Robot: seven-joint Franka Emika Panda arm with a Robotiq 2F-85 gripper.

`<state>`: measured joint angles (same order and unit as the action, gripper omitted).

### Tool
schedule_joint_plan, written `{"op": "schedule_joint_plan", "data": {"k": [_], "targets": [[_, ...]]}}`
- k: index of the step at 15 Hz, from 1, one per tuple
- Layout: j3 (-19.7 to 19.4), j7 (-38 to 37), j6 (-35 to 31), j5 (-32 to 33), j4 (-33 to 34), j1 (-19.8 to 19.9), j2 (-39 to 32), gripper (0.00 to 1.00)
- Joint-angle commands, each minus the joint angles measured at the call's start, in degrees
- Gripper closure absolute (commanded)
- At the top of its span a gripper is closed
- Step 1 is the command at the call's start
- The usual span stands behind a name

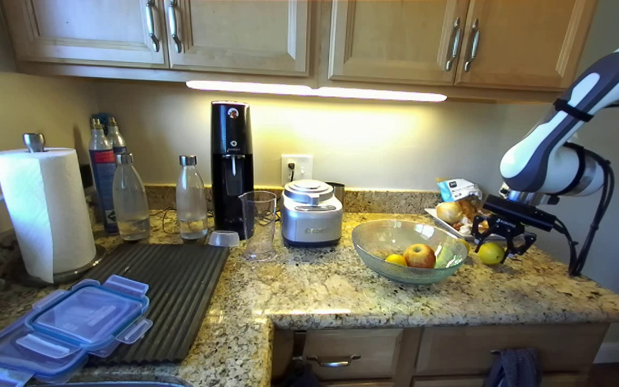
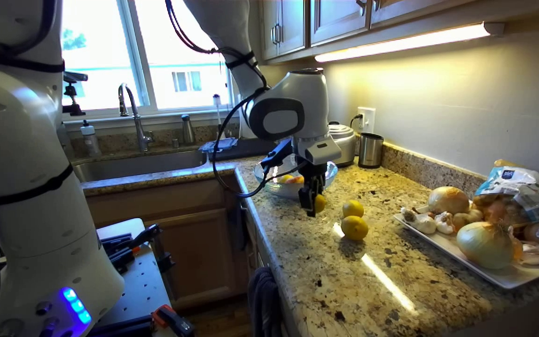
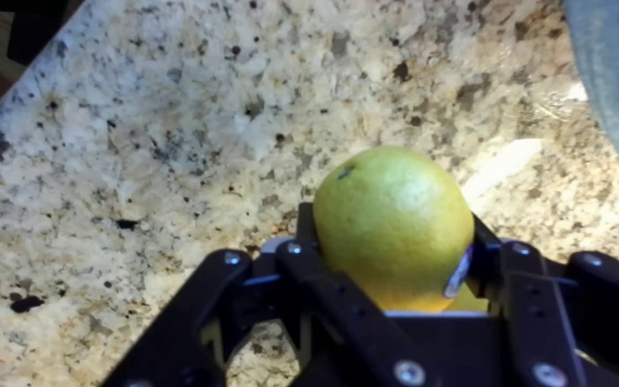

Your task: Pick up one fruit from the base top and put it in the bowl

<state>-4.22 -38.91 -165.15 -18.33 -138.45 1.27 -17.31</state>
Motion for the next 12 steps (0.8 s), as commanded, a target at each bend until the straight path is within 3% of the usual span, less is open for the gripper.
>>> {"op": "schedule_joint_plan", "data": {"k": [1, 6, 12], "targets": [[-2.21, -0.75, -0.25, 4.01, -4.11, -3.68, 7.39, 0.64], [-0.04, -0.16, -0.15, 8.9, -1.28, -6.29, 8.8, 0.64], [3.99, 1.9, -2.14, 11.62, 6.04, -9.85, 3.54, 0.64]]}}
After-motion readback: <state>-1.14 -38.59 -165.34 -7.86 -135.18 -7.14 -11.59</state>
